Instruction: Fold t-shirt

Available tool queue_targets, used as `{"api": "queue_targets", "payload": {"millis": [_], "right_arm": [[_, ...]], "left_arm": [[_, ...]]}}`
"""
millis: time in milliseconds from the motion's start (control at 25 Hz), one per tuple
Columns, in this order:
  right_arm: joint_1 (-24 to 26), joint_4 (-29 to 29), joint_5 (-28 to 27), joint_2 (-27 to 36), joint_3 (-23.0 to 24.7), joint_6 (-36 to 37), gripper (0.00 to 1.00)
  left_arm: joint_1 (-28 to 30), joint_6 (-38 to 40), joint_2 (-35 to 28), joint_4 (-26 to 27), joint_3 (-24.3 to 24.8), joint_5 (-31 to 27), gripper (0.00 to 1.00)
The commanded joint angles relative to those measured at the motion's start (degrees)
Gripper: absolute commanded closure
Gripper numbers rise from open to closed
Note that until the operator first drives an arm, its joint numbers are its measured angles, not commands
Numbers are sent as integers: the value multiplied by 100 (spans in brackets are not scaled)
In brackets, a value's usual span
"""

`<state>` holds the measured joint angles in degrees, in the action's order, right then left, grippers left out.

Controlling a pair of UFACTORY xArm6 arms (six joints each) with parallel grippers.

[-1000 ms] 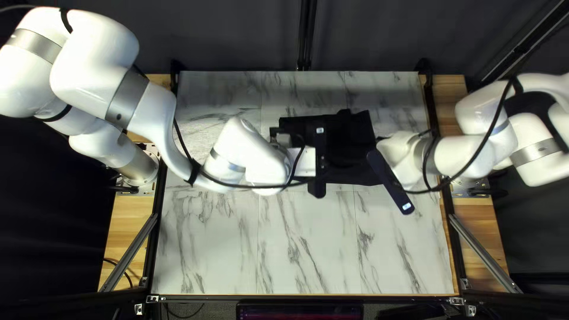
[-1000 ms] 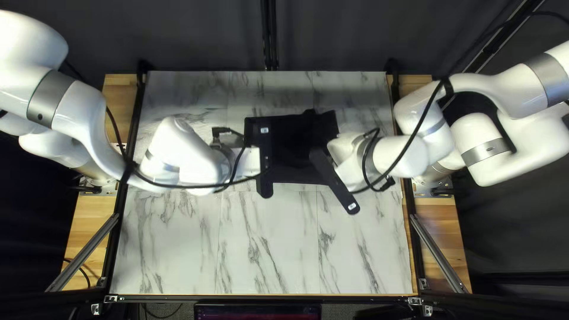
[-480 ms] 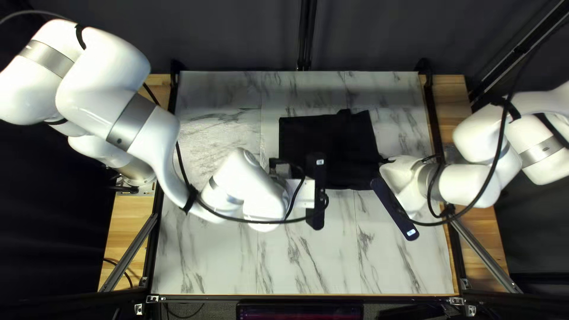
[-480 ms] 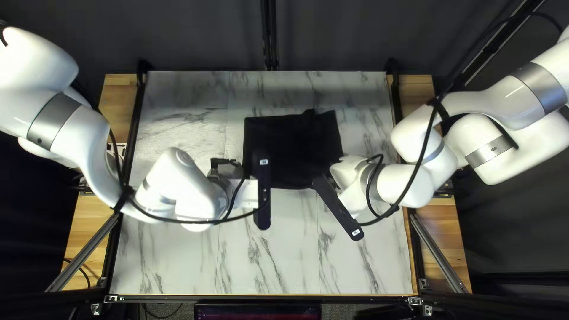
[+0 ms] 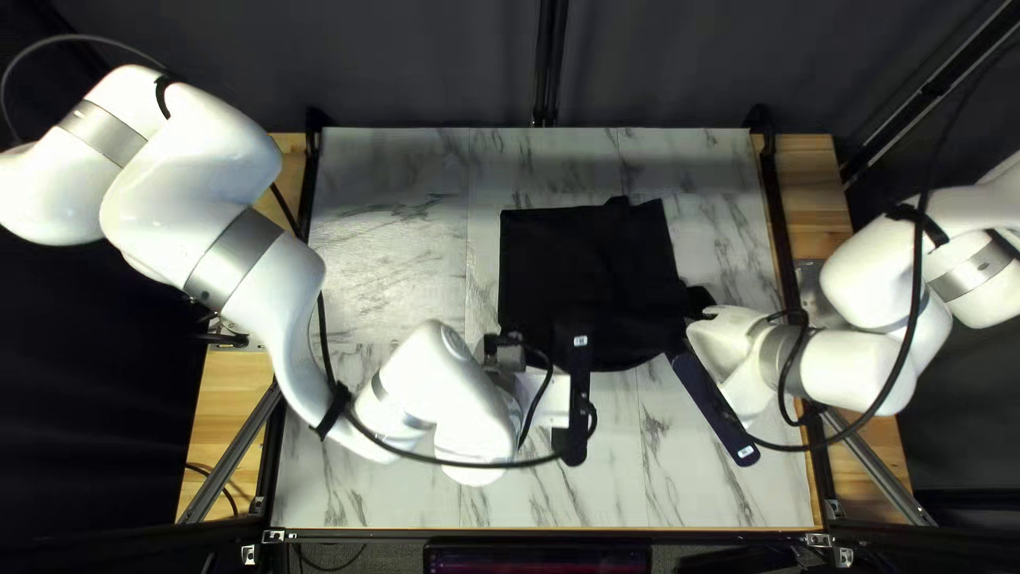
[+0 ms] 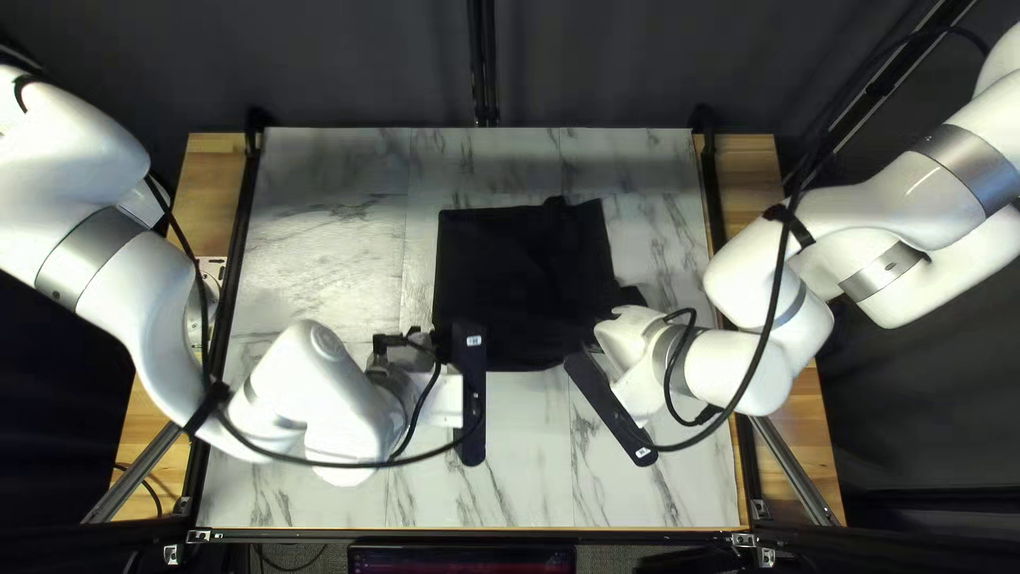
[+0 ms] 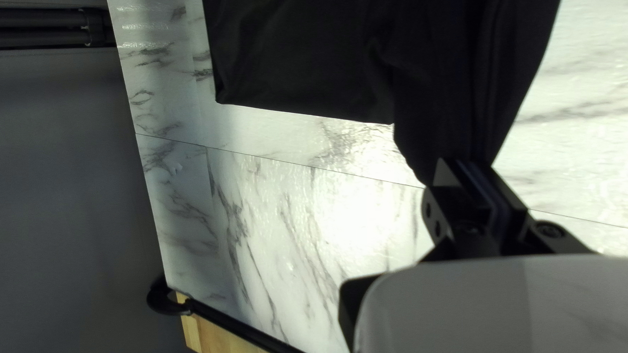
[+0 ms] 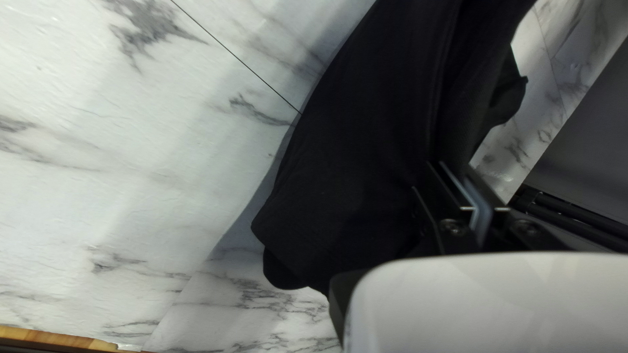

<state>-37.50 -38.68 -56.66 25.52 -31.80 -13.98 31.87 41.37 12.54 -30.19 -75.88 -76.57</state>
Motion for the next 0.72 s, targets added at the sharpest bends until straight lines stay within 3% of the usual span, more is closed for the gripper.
{"api": "queue_targets", "payload": {"millis": [40, 440, 720], "right_arm": [[28, -49, 134, -67, 42, -56, 100], [776, 72, 438, 638, 638, 668, 100], [1484, 198, 938, 1045, 1208, 1241, 100]], "left_arm": [[26, -8, 56, 15, -68, -56, 100], [-622, -333, -316, -106, 585, 449, 100], [-1134, -569, -505, -144, 1055, 889, 100]]}}
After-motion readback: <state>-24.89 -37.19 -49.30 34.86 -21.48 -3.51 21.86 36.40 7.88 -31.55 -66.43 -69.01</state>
